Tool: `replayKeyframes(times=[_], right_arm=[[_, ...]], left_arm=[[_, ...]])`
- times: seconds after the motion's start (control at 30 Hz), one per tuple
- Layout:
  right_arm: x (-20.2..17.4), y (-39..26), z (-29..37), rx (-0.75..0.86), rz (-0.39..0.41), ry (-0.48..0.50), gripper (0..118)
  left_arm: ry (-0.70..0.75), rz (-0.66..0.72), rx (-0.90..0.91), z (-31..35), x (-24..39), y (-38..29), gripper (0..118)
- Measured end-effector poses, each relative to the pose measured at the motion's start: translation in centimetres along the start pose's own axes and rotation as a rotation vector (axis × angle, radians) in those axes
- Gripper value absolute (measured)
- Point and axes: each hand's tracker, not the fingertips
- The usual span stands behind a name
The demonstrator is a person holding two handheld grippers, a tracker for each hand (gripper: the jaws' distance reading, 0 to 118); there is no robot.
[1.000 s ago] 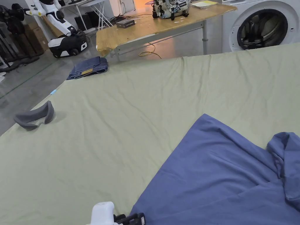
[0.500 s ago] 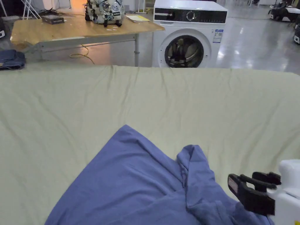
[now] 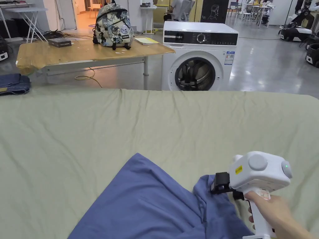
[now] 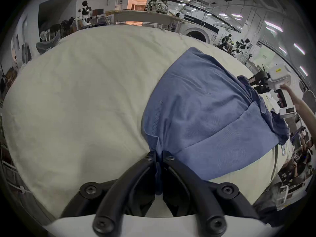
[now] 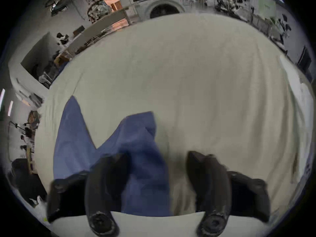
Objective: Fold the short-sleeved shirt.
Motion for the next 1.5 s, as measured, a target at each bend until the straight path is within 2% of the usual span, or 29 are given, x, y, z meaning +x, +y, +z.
replayKeyframes(times=[0.03,0.07,0.1,0.13,0.23,0.33,0.4,0.5,0.57,0.7,0.8,0.9,0.97,1.0,1.17,1.27,1.33,1.37,1.4,1.5], right_arm=[[-0.2,-0.5,-0.4,0.009,0.014,-0.032,35],[-0.4,-1.1,0.0,0.042,0.058,-0.117,27],[-0.4,-1.5,0.3,0.063,0.091,-0.128,8],[-0.2,-1.7,0.7,0.068,0.091,-0.103,0],[0.3,-2.0,2.1,0.104,0.039,-0.034,0],[0.9,-2.1,5.6,0.176,0.031,0.039,0],[0.9,-2.3,9.6,0.255,0.056,0.116,0],[1.1,-2.3,16.5,0.392,0.120,0.150,0],[1.3,-2.0,21.0,0.492,0.127,0.173,0],[1.8,-1.0,30.4,0.692,0.103,0.226,0],[0.8,-0.4,35.9,0.798,0.129,0.221,0],[-0.1,1.9,40.1,0.887,0.152,0.184,0],[-1.1,3.6,42.1,0.910,0.161,0.171,0],[-1.3,5.8,42.1,0.908,0.196,0.211,0],[-3.8,11.2,44.9,0.995,0.222,0.149,0],[-6.0,13.4,46.2,1.033,0.236,0.123,0],[-6.6,14.8,46.5,1.093,0.299,0.125,0],[-7.0,15.6,46.8,1.095,0.302,0.064,0],[-7.2,16.5,47.1,1.104,0.311,0.080,0],[-8.1,19.1,48.5,1.120,0.271,0.113,0]], left_arm=[[0.002,-0.002,0.001,0.0,0.1,0.0,0],[0.005,-0.006,0.002,-0.1,0.2,0.0,0],[0.007,-0.009,0.003,-0.3,0.1,0.0,0],[0.010,-0.011,0.007,-0.3,0.2,0.1,0],[0.010,-0.014,0.020,-0.5,0.3,0.1,0],[-0.044,0.019,0.070,0.6,-0.4,0.8,0],[-0.046,0.023,0.172,3.0,-0.5,1.6,0],[-0.123,0.046,0.376,8.3,-0.4,4.8,0],[-0.185,0.055,0.484,11.8,-0.3,7.9,0],[-0.156,-0.107,0.602,16.4,1.5,14.4,0],[-0.208,-0.146,0.674,18.9,3.1,19.6,0],[-0.163,-0.219,0.751,21.2,5.3,25.0,0],[-0.157,-0.220,0.759,22.2,6.4,28.5,0],[-0.159,-0.228,0.758,22.6,6.8,30.3,0],[-0.037,-0.289,0.805,23.3,7.9,38.5,0],[-0.040,-0.273,0.809,23.8,8.7,41.7,0],[-0.048,-0.284,0.829,24.0,9.1,43.4,0],[-0.037,-0.290,0.839,23.9,9.3,44.2,0],[-0.010,-0.304,0.845,23.9,9.4,44.9,0],[0.004,-0.295,0.873,24.3,9.0,47.2,0]])
